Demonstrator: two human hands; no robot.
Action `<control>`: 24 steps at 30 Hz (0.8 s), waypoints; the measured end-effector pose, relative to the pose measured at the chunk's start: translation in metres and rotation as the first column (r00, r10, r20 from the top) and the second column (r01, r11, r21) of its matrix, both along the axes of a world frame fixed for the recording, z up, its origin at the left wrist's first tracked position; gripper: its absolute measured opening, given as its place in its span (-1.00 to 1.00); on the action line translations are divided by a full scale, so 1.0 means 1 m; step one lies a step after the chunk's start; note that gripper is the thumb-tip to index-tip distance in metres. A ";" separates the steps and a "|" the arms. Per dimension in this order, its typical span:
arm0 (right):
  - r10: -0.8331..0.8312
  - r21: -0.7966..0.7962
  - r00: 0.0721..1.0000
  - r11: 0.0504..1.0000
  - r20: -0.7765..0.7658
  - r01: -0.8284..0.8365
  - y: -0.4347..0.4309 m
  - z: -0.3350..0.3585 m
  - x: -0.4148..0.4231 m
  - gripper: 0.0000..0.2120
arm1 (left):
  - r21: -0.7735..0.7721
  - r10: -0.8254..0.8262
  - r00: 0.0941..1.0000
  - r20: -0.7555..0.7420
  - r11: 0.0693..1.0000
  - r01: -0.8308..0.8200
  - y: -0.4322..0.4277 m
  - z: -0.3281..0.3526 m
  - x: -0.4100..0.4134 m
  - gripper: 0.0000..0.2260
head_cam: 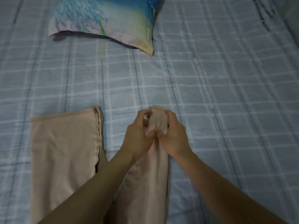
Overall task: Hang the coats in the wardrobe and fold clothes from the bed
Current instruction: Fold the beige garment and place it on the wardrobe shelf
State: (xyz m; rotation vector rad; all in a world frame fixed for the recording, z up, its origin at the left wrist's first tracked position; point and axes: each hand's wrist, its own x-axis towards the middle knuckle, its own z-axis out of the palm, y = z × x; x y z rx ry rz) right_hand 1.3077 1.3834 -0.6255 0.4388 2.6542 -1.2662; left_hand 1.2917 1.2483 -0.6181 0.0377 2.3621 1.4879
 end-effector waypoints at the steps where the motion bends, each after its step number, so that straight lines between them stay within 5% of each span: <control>1: -0.016 -0.014 1.000 1.000 -0.011 0.016 0.000 0.000 -0.001 -0.28 | 0.005 -0.036 0.999 -0.026 0.999 0.036 0.001 0.001 0.001 -0.60; 6: -0.147 -0.128 0.989 0.982 -0.027 0.142 0.005 0.000 0.001 -0.22 | 0.017 -0.071 0.997 -0.038 0.997 0.072 -0.002 0.002 -0.001 -0.74; 10: -0.176 -0.109 0.959 0.982 -0.224 0.154 0.009 0.002 0.010 -0.38 | 0.093 -0.013 0.999 -0.040 0.995 0.017 -0.001 0.005 -0.003 -0.74; 12: -0.154 0.012 0.943 0.986 -0.296 0.165 0.011 0.002 0.014 -0.43 | -0.026 -0.006 0.994 -0.111 1.000 0.003 -0.001 0.002 -0.001 -0.69; 16: -0.122 0.267 0.978 0.949 -0.172 0.165 0.022 0.001 0.017 -0.40 | -0.306 -0.086 0.988 -0.128 0.951 0.043 -0.002 -0.003 0.007 -0.61; 21: -0.058 0.182 0.996 0.981 -0.068 0.070 0.024 -0.003 0.026 -0.27 | -0.456 -0.305 0.933 -0.190 0.869 0.191 0.000 -0.005 0.023 -0.68; 24: -0.106 0.131 0.994 0.986 -0.013 0.107 0.025 -0.008 0.024 -0.19 | -0.615 -0.495 0.850 -0.179 0.731 0.296 0.003 -0.008 0.036 -0.68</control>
